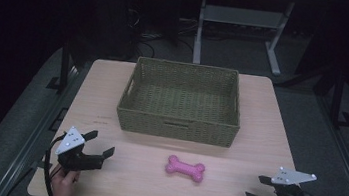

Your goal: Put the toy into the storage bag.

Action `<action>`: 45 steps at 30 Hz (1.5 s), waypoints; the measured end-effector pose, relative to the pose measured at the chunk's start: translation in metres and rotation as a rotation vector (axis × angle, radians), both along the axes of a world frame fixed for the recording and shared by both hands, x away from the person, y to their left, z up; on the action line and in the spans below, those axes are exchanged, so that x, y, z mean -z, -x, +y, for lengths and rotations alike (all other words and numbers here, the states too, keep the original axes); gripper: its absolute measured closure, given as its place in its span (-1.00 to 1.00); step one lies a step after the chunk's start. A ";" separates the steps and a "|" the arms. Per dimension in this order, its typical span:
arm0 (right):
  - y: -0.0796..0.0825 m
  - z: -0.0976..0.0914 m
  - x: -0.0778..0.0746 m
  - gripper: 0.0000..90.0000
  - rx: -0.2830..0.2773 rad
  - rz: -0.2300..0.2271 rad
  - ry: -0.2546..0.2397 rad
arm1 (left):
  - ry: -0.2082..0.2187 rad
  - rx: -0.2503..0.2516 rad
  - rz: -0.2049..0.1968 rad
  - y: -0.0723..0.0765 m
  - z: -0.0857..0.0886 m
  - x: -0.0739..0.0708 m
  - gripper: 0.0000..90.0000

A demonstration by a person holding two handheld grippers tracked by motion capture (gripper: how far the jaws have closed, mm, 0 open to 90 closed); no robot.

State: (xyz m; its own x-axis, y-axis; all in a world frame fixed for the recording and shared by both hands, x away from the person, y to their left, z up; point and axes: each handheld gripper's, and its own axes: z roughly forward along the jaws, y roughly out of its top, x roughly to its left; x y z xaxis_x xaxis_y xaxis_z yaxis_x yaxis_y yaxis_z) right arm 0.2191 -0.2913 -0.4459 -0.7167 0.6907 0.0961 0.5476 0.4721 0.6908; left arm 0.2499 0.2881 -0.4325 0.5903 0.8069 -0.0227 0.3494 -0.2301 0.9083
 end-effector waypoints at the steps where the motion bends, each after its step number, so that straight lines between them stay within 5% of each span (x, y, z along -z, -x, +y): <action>1: -0.001 0.000 -0.001 -0.47 -0.004 0.001 -0.004 | 0.001 0.001 0.003 0.000 0.000 0.000 -0.69; 15: -0.023 0.023 -0.013 -0.47 -0.081 -0.010 0.024 | -0.006 0.003 -0.003 0.001 -0.001 0.000 -0.69; 45: -0.055 0.071 -0.033 -0.56 -0.224 0.047 0.127 | -0.010 0.006 -0.009 0.001 -0.001 -0.001 -0.69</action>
